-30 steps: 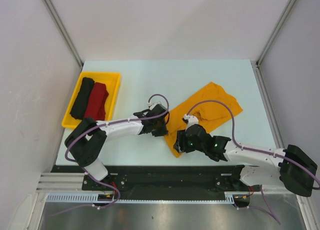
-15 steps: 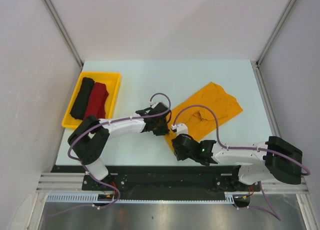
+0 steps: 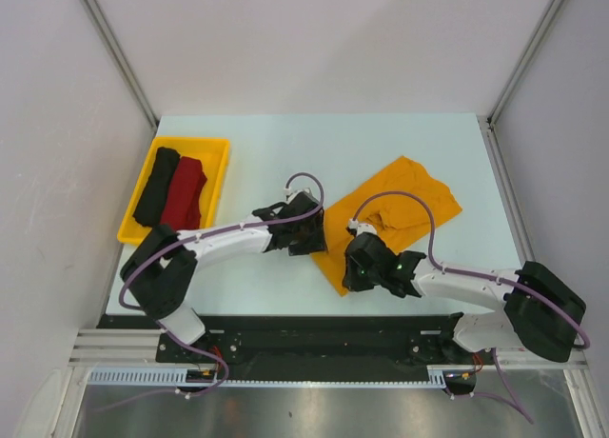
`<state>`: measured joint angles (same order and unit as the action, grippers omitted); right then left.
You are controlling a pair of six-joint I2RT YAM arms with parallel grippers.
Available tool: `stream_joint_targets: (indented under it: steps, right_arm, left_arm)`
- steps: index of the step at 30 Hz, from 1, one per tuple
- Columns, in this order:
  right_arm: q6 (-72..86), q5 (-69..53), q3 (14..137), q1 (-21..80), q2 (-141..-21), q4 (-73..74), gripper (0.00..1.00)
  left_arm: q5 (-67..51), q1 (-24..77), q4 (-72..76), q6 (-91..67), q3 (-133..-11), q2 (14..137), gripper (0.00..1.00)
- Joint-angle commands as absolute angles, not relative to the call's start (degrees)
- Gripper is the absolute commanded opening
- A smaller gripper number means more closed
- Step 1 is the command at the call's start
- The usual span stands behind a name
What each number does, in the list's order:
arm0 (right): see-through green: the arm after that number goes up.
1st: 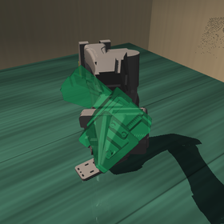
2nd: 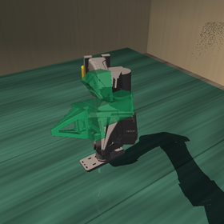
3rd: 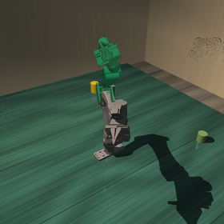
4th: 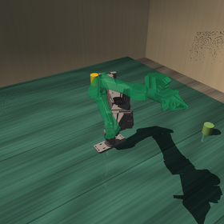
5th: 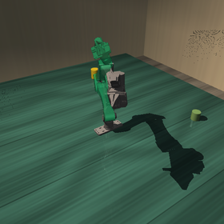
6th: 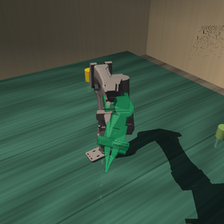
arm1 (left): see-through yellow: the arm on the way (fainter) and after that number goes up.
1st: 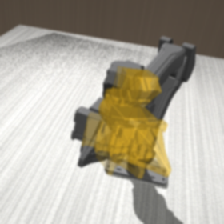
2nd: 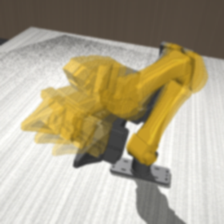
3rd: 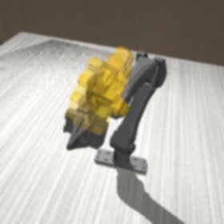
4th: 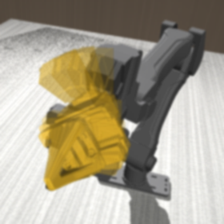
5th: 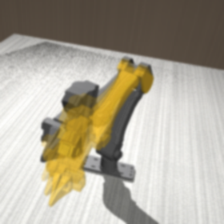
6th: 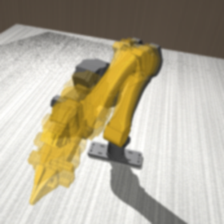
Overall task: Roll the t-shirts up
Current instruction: Roll the T-shirt to the center of the board.
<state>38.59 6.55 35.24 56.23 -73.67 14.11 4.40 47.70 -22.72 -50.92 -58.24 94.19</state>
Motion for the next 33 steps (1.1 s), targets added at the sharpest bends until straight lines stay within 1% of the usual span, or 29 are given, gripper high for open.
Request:
stream_joint_targets:
  steps: [1,3,5,6,8,9,15,20,23,24,25,27,28,29,31,32,33]
  right_arm:
    - [40.5,-3.8,33.4,51.6,-72.6,11.6,0.14]
    - [41.1,-6.0,32.4,49.7,-73.0,10.6,0.13]
    - [41.7,-8.3,31.9,48.6,-73.5,10.2,0.13]
    - [42.0,-8.9,31.3,48.3,-73.6,9.8,0.13]
    - [42.5,-10.1,31.0,47.2,-73.9,9.6,0.13]
    - [42.8,-10.6,30.9,46.8,-74.4,9.1,0.13]
    - [43.7,-12.4,29.4,45.3,-74.8,7.9,0.13]
    - [44.0,-12.7,28.8,43.9,-73.6,8.2,0.13]
    - [43.9,-12.1,28.7,43.5,-71.9,9.1,0.14]
    - [43.8,-11.3,28.8,43.4,-71.5,9.8,0.15]
    - [43.7,-10.6,28.7,43.6,-70.0,10.2,0.22]
    - [43.5,-7.1,28.8,45.3,-68.0,12.3,0.31]
    - [43.3,-5.2,28.8,46.3,-66.5,13.3,0.39]
    - [43.1,-3.2,29.0,47.4,-63.7,14.3,0.41]
    - [42.5,5.5,30.1,52.1,-60.8,18.1,0.45]
    - [42.1,9.0,30.7,53.9,-59.1,21.1,0.45]
    - [41.8,16.0,32.1,55.7,-58.8,22.5,0.45]
  left_arm:
    - [5.4,47.5,-21.2,-48.4,-57.7,86.1,0.58]
    - [4.8,47.5,-19.0,-48.7,-55.6,83.3,0.57]
    - [4.2,47.5,-17.5,-49.2,-53.4,81.9,0.52]
    - [3.6,47.5,-17.1,-49.3,-52.7,81.7,0.46]
    - [2.8,47.5,-14.9,-49.5,-51.0,81.5,0.39]
    - [1.7,47.5,-13.7,-49.7,-50.5,81.9,0.33]
    - [-2.4,47.5,-7.6,-49.7,-50.8,86.7,0.15]
    - [-3.3,47.5,-7.2,-49.7,-53.2,92.9,0.09]
    - [-3.2,47.5,-8.3,-49.4,-55.4,95.7,0.07]
    - [-3.2,47.5,-8.0,-49.7,-55.5,96.8,0.07]
    - [-3.1,47.5,-7.7,-49.8,-56.2,97.4,0.07]
    - [-3.0,47.4,-7.9,-49.9,-57.0,99.0,0.07]
    - [-3.0,47.4,-8.4,-50.0,-57.8,99.5,0.07]
    - [-2.9,47.4,-8.7,-50.0,-58.1,99.9,0.07]
    - [-2.9,47.4,-9.3,-50.0,-59.0,101.0,0.07]
    - [-2.9,47.4,-9.5,-49.9,-59.1,101.2,0.07]
    - [-3.0,47.4,-9.6,-49.7,-59.4,101.4,0.08]
